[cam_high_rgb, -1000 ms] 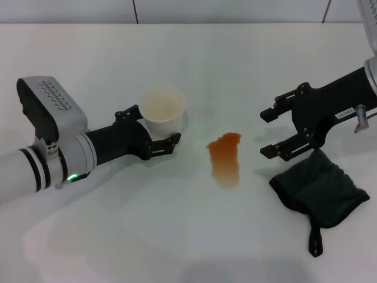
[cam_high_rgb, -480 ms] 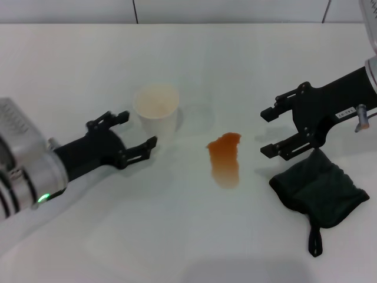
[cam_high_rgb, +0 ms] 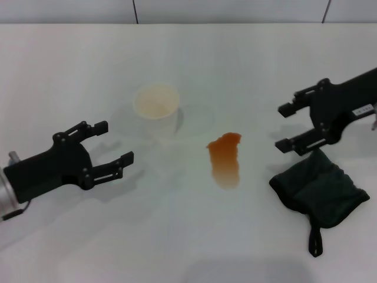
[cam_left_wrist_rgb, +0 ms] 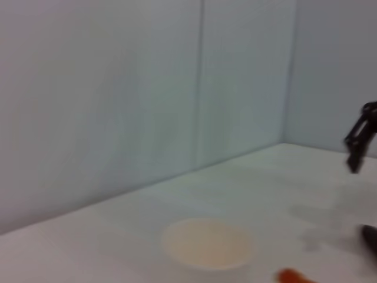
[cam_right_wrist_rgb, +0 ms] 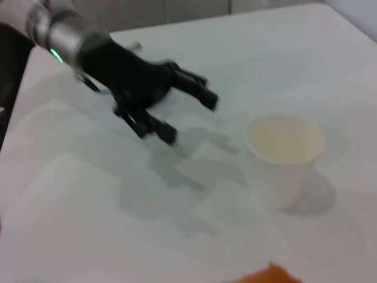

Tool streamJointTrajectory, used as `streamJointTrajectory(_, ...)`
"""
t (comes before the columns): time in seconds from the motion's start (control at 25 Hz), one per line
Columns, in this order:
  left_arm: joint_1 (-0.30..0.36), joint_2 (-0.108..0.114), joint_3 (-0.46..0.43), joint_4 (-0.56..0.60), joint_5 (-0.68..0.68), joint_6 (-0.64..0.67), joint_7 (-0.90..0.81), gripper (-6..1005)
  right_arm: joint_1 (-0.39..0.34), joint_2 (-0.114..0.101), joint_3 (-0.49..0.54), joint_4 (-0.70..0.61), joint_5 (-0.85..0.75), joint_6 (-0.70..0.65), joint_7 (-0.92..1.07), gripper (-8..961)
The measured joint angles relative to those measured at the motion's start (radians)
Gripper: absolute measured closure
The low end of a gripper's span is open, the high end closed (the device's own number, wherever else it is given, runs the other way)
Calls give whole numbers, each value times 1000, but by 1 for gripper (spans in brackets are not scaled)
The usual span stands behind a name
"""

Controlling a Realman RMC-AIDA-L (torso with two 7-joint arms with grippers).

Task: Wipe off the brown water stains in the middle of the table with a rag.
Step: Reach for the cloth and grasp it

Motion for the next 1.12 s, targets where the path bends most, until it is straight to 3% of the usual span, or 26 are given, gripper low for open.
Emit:
streamJointTrajectory(0.28, 38, 12, -1, 356, 240, 251, -313, 111, -15, -2, -6, -48, -92, -64, 74, 187)
streamJointTrajectory(0.48, 20, 30, -1, 503, 327, 453, -452, 111, -23, 0, -8, -48, -110, -84, 83, 187)
streamJointTrajectory(0.6, 25, 31, 1, 581, 333, 488, -502, 111, -32, 0, -15, -48, -112, -94, 76, 188)
streamJointTrajectory(0.92, 20, 10, 2, 628, 374, 487, -516, 111, -26, 2, -47, 15, -200, -79, 56, 194)
streamJointTrajectory(1.12, 15, 0, 1, 627, 387, 477, -512, 111, -22, 3, -118, 54, -234, -11, 48, 205)
